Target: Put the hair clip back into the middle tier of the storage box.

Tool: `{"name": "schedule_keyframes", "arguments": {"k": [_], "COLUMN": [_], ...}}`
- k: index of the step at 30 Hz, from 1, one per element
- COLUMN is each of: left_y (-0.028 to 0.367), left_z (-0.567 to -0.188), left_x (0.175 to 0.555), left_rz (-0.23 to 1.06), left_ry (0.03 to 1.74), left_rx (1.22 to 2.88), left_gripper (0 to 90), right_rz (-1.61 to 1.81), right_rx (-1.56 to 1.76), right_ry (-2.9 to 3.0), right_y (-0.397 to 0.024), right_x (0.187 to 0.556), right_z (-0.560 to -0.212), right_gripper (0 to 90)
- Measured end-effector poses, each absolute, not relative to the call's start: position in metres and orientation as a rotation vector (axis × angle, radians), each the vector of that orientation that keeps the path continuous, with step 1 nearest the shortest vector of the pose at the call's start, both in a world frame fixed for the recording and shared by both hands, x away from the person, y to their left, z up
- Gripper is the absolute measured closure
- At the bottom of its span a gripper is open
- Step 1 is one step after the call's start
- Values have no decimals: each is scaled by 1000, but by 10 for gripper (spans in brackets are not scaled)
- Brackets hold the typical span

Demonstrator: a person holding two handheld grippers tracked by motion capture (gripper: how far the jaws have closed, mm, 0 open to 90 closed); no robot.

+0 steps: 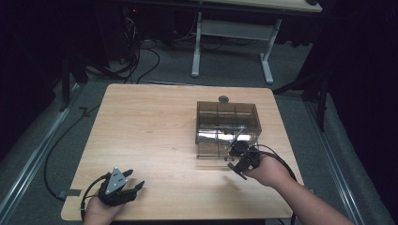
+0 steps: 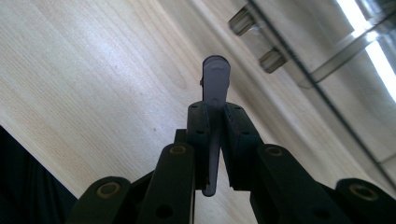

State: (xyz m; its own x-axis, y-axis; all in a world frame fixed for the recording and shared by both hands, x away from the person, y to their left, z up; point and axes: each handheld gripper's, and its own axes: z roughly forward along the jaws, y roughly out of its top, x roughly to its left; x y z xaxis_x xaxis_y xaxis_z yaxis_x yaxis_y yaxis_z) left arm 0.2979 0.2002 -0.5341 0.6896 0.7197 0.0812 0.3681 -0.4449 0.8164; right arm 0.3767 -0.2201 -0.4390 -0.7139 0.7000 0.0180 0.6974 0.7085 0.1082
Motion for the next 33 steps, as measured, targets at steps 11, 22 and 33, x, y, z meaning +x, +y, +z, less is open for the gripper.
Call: {"name": "schedule_keyframes", "arguments": {"k": [11,22,33], "left_y": [201,201,200], "left_z": [-534,-534,-534], "left_x": [298,298,299], "left_rz": [538,531,528], "left_ry": [831,833,834], "left_rx": [2071,2069,2072], "left_gripper": [382,382,382], "right_rz": [177,175,164], "right_rx": [1160,1160,1114], "right_ry": [2866,2853,2866], "right_y": [-222,-218,-207], "right_x": [389,402,419], "right_z": [-415,-410,-413], "right_gripper": [821,821,820]}}
